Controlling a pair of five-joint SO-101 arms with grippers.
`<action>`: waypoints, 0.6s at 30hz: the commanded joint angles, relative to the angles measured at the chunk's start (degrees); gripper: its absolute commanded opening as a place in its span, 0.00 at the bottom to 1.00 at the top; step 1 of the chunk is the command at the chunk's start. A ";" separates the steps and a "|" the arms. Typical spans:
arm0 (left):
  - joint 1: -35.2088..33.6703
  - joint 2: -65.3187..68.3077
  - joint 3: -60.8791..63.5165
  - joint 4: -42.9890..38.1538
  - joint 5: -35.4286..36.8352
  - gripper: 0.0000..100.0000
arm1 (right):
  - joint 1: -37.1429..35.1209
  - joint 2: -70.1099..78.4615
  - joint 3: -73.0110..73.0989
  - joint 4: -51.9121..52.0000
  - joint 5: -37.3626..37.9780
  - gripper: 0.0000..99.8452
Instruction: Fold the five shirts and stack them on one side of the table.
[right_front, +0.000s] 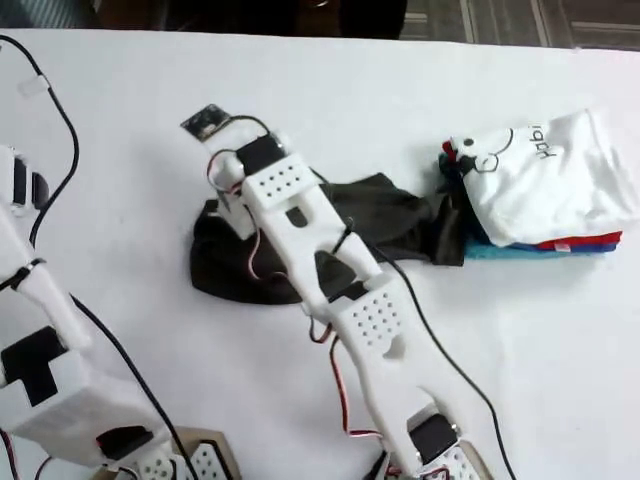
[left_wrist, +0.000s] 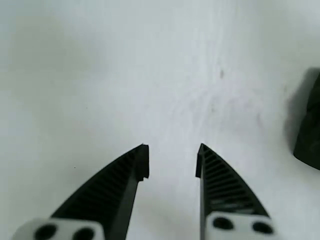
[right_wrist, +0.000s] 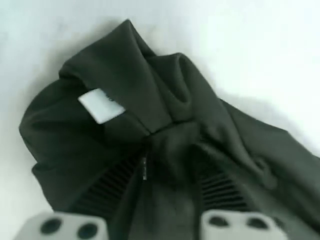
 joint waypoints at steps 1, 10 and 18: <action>-0.44 -2.55 -0.13 -0.70 -0.35 0.18 | 2.42 -0.57 -4.57 1.01 -2.64 0.02; 0.09 -2.37 -0.04 -0.79 -0.35 0.18 | 9.45 -1.63 -20.31 8.40 -4.04 0.02; 2.81 -2.37 0.04 -0.97 -0.26 0.18 | 10.86 -18.86 -7.65 8.40 -3.34 0.02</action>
